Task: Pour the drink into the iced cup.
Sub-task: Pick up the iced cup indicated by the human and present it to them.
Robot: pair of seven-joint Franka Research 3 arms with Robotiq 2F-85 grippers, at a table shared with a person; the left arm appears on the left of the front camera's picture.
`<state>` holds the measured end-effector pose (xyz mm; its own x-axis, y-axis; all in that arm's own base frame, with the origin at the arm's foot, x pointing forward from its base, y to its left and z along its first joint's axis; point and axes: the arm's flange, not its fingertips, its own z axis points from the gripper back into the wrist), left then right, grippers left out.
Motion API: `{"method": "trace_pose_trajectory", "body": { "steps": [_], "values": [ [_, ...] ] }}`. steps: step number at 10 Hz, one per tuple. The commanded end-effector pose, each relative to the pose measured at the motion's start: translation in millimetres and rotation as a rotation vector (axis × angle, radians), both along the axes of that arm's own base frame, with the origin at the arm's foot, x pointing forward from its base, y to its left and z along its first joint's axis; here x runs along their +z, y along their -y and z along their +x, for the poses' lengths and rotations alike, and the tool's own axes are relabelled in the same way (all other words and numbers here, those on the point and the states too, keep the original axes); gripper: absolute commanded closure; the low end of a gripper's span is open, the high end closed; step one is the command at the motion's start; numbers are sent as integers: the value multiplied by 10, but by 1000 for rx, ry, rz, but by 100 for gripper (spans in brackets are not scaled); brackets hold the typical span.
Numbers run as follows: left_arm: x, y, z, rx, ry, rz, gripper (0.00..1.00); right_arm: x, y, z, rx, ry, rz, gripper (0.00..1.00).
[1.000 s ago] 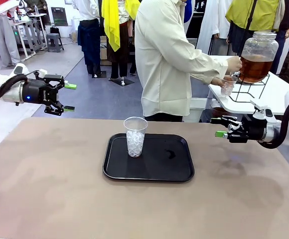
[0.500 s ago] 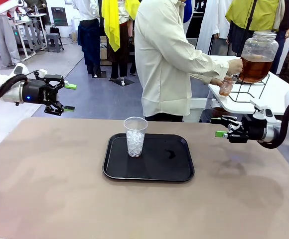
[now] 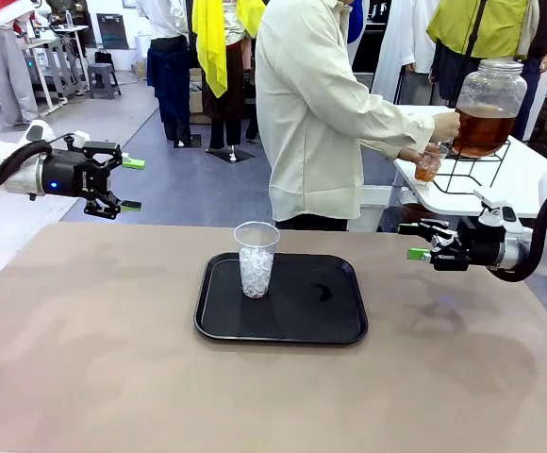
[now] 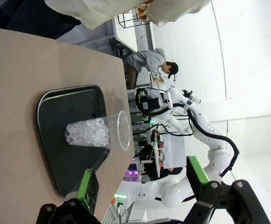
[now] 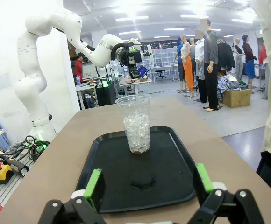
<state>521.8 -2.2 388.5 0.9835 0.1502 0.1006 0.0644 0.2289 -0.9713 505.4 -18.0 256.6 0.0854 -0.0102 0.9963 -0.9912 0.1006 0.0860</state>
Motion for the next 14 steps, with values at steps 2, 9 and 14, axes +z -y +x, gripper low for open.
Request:
{"method": "trace_pose_trajectory", "body": {
  "steps": [2, 9, 14],
  "values": [
    [18, -2, -4, 2, 3, 2, 0, 38, -19, 8, 3, -1, -3, 0],
    [18, -2, -4, 2, 3, 2, 0, 38, -19, 8, 3, -1, -3, 0],
    [18, -2, -4, 2, 3, 2, 0, 38, -19, 8, 3, -1, -3, 0]
  ]
}}
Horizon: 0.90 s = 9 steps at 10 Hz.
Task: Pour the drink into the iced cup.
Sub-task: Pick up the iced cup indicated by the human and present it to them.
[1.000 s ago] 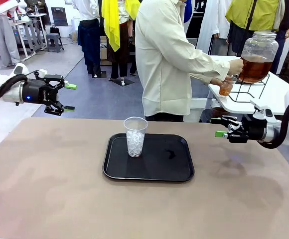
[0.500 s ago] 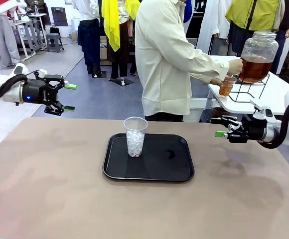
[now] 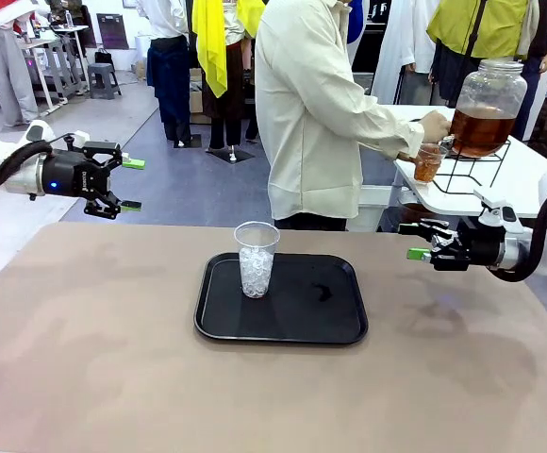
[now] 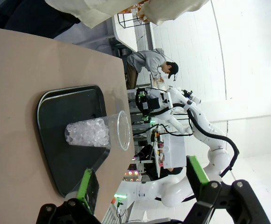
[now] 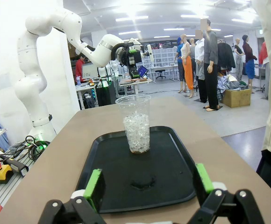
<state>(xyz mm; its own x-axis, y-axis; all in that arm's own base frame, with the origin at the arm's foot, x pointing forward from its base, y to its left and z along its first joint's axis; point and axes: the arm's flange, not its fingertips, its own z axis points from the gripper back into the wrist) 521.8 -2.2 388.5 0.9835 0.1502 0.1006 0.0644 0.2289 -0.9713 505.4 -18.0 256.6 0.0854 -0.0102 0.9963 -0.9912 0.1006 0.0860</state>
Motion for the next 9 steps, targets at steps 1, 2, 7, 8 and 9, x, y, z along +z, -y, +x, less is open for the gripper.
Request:
{"method": "trace_pose_trajectory", "body": {
  "steps": [1, 2, 7, 8, 9],
  "values": [
    [18, -2, -4, 2, 3, 2, 0, 38, -19, 8, 3, -1, -3, 0],
    [18, -2, -4, 2, 3, 2, 0, 38, -19, 8, 3, -1, -3, 0],
    [18, -2, -4, 2, 3, 2, 0, 38, -19, 8, 3, -1, -3, 0],
    [18, -2, -4, 2, 3, 2, 0, 38, -19, 8, 3, -1, -3, 0],
    [18, -2, -4, 2, 3, 2, 0, 38, -19, 8, 3, -1, -3, 0]
  ]
}}
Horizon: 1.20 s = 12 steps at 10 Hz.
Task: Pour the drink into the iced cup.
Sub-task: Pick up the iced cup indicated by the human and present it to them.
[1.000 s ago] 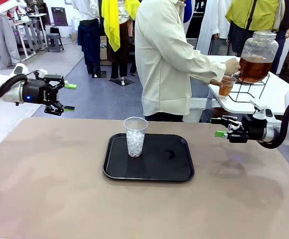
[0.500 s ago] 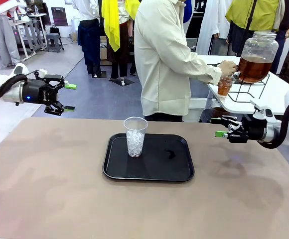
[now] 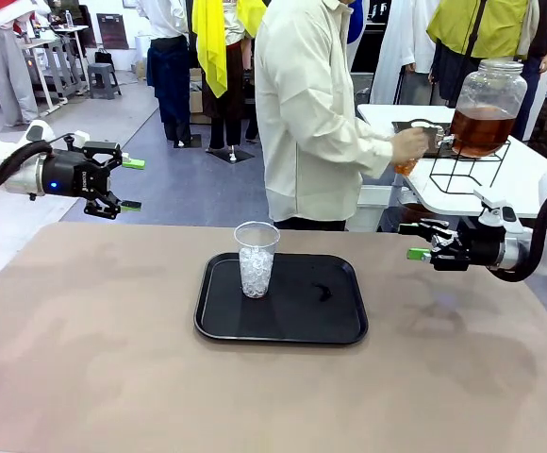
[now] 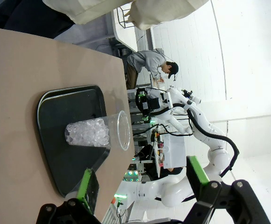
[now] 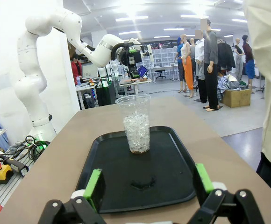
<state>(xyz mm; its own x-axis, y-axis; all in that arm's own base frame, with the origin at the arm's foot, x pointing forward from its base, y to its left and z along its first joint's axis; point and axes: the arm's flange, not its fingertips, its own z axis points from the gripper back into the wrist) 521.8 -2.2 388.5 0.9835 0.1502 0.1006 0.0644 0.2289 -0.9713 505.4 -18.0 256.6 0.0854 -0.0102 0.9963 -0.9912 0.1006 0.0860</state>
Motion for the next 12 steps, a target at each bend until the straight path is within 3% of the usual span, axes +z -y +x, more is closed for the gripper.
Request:
{"method": "trace_pose_trajectory", "body": {
  "steps": [1, 12],
  "values": [
    [18, -2, -4, 2, 3, 2, 0, 38, -19, 8, 3, -1, -3, 0],
    [18, -2, -4, 2, 3, 2, 0, 38, -19, 8, 3, -1, -3, 0]
  ]
}}
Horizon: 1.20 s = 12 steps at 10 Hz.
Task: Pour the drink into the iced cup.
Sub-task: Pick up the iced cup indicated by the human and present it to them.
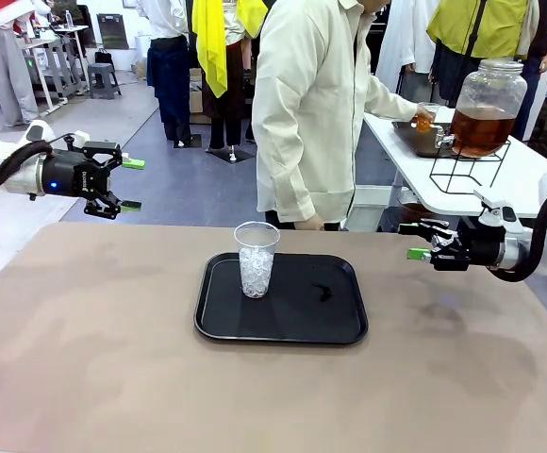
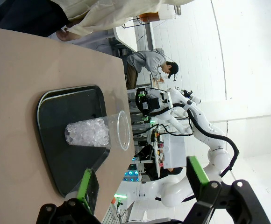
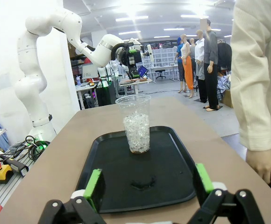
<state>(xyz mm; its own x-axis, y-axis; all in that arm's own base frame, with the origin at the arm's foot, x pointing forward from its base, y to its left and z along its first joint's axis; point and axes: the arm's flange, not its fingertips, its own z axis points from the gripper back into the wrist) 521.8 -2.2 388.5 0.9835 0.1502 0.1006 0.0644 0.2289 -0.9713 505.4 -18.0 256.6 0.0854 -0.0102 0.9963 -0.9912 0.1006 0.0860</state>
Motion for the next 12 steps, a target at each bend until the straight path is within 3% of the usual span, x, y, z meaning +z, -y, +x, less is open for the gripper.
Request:
{"method": "trace_pose_trajectory", "body": {
  "steps": [1, 12],
  "values": [
    [18, -2, -4, 2, 3, 2, 0, 38, -19, 8, 3, -1, -3, 0],
    [18, -2, -4, 2, 3, 2, 0, 38, -19, 8, 3, -1, -3, 0]
  ]
}}
